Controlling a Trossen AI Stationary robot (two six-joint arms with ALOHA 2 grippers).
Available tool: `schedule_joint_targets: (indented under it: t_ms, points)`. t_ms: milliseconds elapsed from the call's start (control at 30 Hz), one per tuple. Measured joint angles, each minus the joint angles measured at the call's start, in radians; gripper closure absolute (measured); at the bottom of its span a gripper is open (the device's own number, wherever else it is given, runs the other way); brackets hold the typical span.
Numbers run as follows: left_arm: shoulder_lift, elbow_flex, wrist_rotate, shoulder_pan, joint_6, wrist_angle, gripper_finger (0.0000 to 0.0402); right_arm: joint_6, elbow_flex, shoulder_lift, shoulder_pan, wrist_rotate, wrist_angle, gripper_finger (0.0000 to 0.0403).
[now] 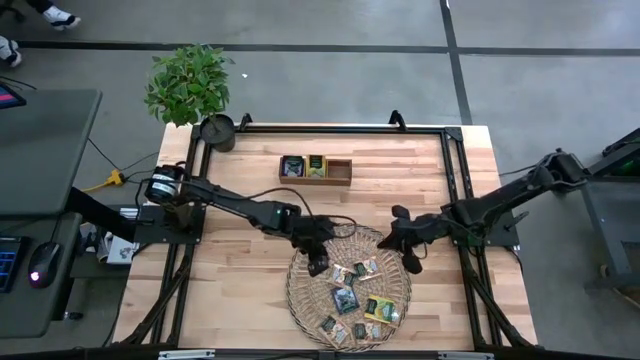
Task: Pick & Place Tea
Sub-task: Put the brown tea bag in the right section of the wooden organizer
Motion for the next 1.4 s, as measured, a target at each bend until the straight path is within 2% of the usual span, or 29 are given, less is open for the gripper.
schedule_joint_targets:
  t_ms: [100,200,367,500,667,833,967,1100,1233,1400]
  points:
    - [0.000,-0.016,0.018,-0.001,0.000,0.020,0.0365,0.007,0.000,0.003,0.035,0.050,0.008,0.0403]
    - [0.000,-0.029,0.022,-0.009,0.000,0.057,0.0396,0.199,0.000,0.003,0.051,0.102,0.016,0.0403]
    - [0.000,-0.045,0.014,-0.030,0.044,0.077,0.0397,0.579,0.000,0.003,0.074,0.136,0.061,0.0403]
    - [0.000,-0.059,-0.007,-0.059,0.094,0.107,0.0399,0.909,0.000,0.011,0.118,0.236,0.063,0.0403]
    - [0.023,-0.077,-0.009,-0.077,0.125,0.152,0.0401,1.130,0.039,0.099,0.183,0.299,0.049,0.0403]
    - [0.062,-0.083,-0.004,-0.087,0.141,0.187,0.0401,1.292,0.145,0.286,0.245,0.341,0.045,0.0403]
    - [0.087,-0.086,0.022,-0.090,0.141,0.159,0.0401,1.368,0.241,0.424,0.279,0.367,0.025,0.0403]
    - [0.082,-0.081,-0.002,-0.085,0.179,0.184,0.0401,1.405,0.327,0.538,0.285,0.361,0.015,0.0403]
    - [0.083,-0.083,-0.004,-0.086,0.196,0.180,0.0401,1.437,0.393,0.629,0.284,0.354,0.002,0.0403]
    - [0.083,-0.083,0.033,-0.100,0.217,0.218,0.0401,1.465,0.445,0.673,0.284,0.331,-0.060,0.0403]
